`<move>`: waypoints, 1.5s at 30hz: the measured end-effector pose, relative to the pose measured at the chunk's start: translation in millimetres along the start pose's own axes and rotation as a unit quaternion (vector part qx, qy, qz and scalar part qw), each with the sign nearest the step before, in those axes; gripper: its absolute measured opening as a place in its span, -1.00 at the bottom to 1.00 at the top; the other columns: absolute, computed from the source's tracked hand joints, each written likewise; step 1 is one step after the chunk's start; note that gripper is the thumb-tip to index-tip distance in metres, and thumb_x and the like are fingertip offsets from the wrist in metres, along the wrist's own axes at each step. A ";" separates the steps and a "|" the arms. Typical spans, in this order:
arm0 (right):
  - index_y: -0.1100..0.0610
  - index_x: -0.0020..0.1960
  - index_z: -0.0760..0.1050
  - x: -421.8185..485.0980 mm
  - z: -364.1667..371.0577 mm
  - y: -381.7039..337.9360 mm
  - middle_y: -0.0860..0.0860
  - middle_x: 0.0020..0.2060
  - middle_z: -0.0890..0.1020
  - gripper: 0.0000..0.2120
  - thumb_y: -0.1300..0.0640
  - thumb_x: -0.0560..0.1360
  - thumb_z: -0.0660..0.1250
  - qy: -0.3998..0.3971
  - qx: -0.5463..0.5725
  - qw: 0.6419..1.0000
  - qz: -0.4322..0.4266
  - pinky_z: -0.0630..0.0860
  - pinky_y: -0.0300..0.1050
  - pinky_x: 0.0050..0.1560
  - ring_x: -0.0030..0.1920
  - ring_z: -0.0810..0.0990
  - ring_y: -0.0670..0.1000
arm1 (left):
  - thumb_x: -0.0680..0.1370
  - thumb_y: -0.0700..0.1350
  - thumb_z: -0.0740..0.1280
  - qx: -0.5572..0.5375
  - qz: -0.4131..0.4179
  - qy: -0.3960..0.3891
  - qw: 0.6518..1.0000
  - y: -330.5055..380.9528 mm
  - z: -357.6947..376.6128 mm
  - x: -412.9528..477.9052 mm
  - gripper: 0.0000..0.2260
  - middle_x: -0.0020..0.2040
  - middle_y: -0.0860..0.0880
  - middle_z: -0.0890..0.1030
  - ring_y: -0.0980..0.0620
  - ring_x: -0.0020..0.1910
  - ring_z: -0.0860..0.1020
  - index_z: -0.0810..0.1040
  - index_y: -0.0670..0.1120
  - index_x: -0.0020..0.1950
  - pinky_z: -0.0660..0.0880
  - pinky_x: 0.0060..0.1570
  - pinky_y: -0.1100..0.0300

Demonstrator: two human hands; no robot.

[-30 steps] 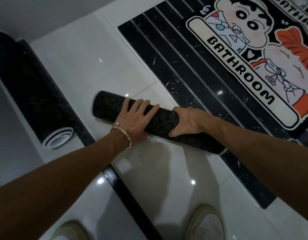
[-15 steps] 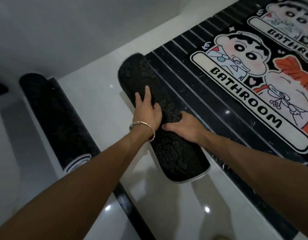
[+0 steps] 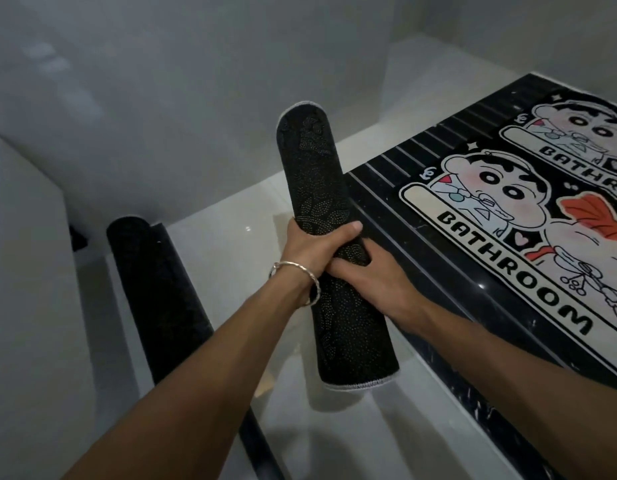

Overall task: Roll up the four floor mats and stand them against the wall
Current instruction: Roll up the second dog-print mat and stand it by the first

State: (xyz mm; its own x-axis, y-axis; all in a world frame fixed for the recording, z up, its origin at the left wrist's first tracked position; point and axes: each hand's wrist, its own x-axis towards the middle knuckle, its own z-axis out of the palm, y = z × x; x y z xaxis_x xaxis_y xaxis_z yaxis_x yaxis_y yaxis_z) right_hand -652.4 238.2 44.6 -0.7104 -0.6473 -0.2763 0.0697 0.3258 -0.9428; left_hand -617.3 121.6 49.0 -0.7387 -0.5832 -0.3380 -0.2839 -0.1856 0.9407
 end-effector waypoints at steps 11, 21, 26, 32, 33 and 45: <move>-0.30 0.22 0.40 -2.0 4.2 15.6 -0.17 0.03 0.65 -0.64 -0.08 0.47 0.37 -0.075 0.057 0.995 -0.021 0.51 -0.22 0.07 0.02 0.62 -0.22 | 0.31 -0.11 0.52 -0.108 -0.006 0.011 0.994 -14.1 -15.4 -4.3 -0.59 0.00 -0.13 0.68 -0.09 -0.05 0.66 0.57 -0.16 0.12 0.61 -0.07 0.08; -0.29 0.32 0.31 20.1 12.7 28.3 -0.06 0.18 0.60 -0.51 -0.02 0.45 0.37 -0.157 0.161 0.974 -0.015 0.54 -0.10 0.16 0.18 0.59 -0.04 | 0.27 -0.08 0.50 -0.127 -0.008 0.002 0.992 -24.5 -32.9 11.2 -0.56 0.03 -0.12 0.67 -0.10 0.00 0.65 0.53 -0.10 0.12 0.58 0.07 -0.05; -0.16 0.37 0.31 39.7 46.2 20.2 -0.02 0.17 0.61 -0.51 0.02 0.48 0.36 -0.147 0.182 0.972 -0.026 0.54 -0.06 0.16 0.17 0.60 -0.02 | 0.29 0.01 0.51 -0.094 0.041 0.044 0.994 -18.8 -61.8 21.7 -0.47 0.05 -0.11 0.66 -0.07 0.00 0.65 0.51 -0.14 0.21 0.59 0.02 0.02; -0.12 0.38 0.32 53.5 85.7 31.2 -0.03 0.14 0.63 -0.51 0.00 0.49 0.37 -0.142 0.171 0.975 -0.001 0.55 -0.01 0.13 0.11 0.64 -0.01 | 0.44 0.07 0.43 -0.019 0.031 0.109 0.993 -43.0 -86.9 20.4 -0.54 0.08 -0.01 0.64 0.05 0.00 0.63 0.46 -0.06 0.27 0.57 0.09 0.05; -0.13 0.37 0.33 54.1 89.9 32.8 -0.05 0.13 0.63 -0.52 0.00 0.49 0.37 -0.138 0.168 0.976 0.001 0.56 -0.04 0.11 0.10 0.64 -0.03 | 0.47 0.10 0.39 -0.007 0.023 0.110 0.994 -48.2 -88.5 18.2 -0.55 0.10 0.01 0.63 0.06 0.02 0.62 0.44 -0.04 0.30 0.55 0.11 0.06; -0.16 0.30 0.31 46.8 54.9 43.1 -0.08 0.05 0.62 -0.61 0.03 0.52 0.33 -0.088 0.080 0.993 0.017 0.54 -0.31 -0.12 -0.04 0.64 -0.15 | 0.17 0.19 0.50 0.003 -0.021 -0.040 0.999 -108.9 -50.2 -35.7 -0.13 0.19 0.09 0.53 0.12 0.15 0.55 0.20 0.08 0.39 0.50 0.21 0.05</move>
State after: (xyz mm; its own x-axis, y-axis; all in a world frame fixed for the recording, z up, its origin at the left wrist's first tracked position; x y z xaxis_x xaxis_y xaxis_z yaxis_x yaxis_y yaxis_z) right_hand -644.1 184.1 -19.1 -0.5734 -0.7525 -0.3240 0.2118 0.2459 -0.9459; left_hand -529.3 123.0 -40.0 -0.7725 -0.5096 -0.3790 -0.3199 -0.2033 0.9254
